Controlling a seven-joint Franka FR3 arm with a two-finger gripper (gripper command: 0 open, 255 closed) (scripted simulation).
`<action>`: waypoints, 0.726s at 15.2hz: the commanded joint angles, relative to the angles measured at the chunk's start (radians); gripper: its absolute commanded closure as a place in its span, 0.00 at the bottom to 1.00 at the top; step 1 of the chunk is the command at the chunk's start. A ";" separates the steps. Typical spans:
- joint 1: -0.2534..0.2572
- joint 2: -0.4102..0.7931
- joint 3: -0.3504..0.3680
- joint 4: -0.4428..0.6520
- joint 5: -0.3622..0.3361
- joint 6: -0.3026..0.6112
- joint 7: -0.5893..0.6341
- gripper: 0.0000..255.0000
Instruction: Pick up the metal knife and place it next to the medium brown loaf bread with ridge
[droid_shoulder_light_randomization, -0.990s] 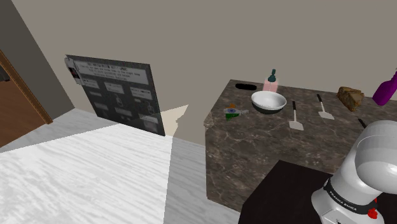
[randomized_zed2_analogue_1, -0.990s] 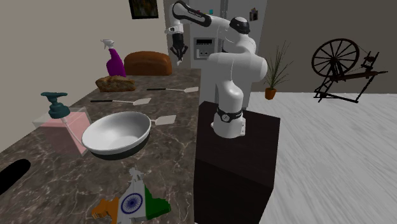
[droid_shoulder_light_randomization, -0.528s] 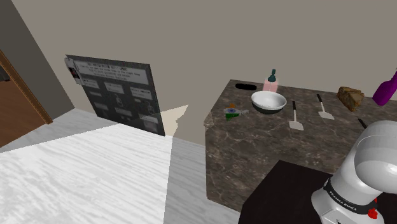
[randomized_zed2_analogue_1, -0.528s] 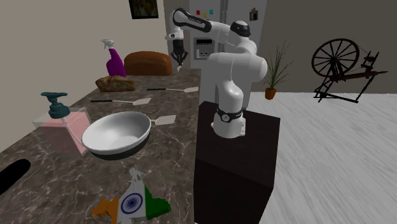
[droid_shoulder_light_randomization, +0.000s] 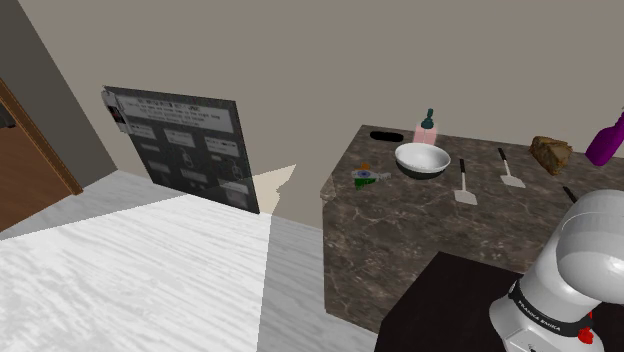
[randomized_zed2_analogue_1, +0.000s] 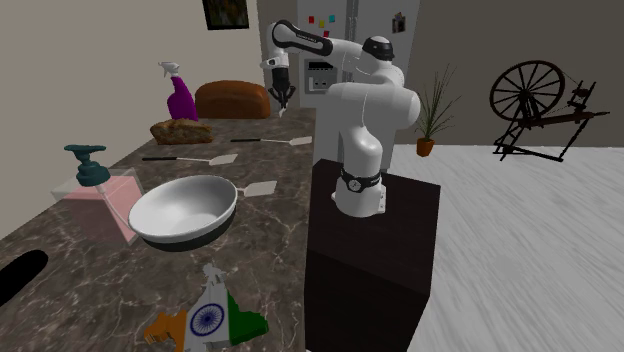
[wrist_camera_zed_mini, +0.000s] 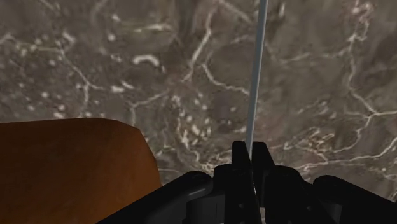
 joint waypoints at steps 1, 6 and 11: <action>0.000 0.000 0.000 -0.001 0.000 0.000 0.000 1.00; 0.000 0.000 0.000 -0.001 0.000 0.000 0.000 0.00; 0.037 0.037 0.020 0.072 0.018 -0.034 -0.020 0.00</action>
